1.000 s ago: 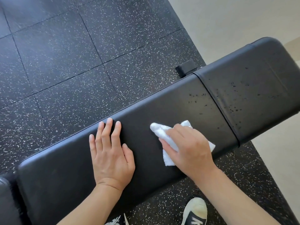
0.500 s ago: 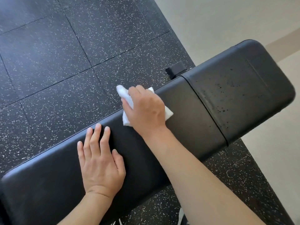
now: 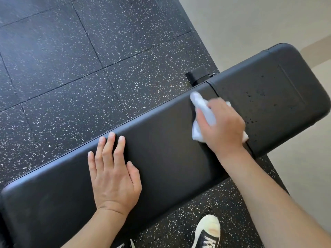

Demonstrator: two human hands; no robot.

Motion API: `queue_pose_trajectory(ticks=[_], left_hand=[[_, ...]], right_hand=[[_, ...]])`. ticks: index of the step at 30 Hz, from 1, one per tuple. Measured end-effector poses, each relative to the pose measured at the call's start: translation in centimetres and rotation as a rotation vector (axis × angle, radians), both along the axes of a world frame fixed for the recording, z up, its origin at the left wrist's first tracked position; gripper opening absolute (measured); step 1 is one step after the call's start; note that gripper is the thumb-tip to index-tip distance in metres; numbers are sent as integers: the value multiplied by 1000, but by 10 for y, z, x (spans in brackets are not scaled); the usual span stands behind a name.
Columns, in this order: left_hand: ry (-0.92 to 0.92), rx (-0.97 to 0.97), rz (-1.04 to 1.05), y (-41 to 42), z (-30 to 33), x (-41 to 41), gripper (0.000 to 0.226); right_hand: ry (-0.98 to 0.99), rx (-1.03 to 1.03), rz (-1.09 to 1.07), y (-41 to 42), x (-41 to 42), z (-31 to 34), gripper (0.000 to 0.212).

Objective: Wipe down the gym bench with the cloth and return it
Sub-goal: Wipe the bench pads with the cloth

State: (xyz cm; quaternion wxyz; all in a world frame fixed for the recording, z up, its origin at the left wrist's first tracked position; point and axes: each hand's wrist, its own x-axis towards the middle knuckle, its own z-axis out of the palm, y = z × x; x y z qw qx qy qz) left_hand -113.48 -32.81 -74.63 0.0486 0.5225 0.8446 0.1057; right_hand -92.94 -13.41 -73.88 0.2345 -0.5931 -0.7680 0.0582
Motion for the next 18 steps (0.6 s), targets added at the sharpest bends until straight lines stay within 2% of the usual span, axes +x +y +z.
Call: queue_pose_trajectory(ticks=[4, 8, 11, 14, 18], left_hand=[[-13, 9, 7, 0, -1, 1, 65], [-18, 20, 17, 1, -2, 2, 66], [-11, 28, 12, 1, -3, 3, 65], [-8, 32, 10, 1, -3, 3, 65], [-1, 33, 6, 1, -4, 2, 65]], right_hand=[[-10, -2, 32, 67, -62, -1, 25], [-34, -60, 88, 74, -76, -2, 27], [58, 8, 72, 33, -55, -1, 25], [108, -29, 106, -35, -25, 3, 23], [82, -55, 148, -110, 19, 5, 21]])
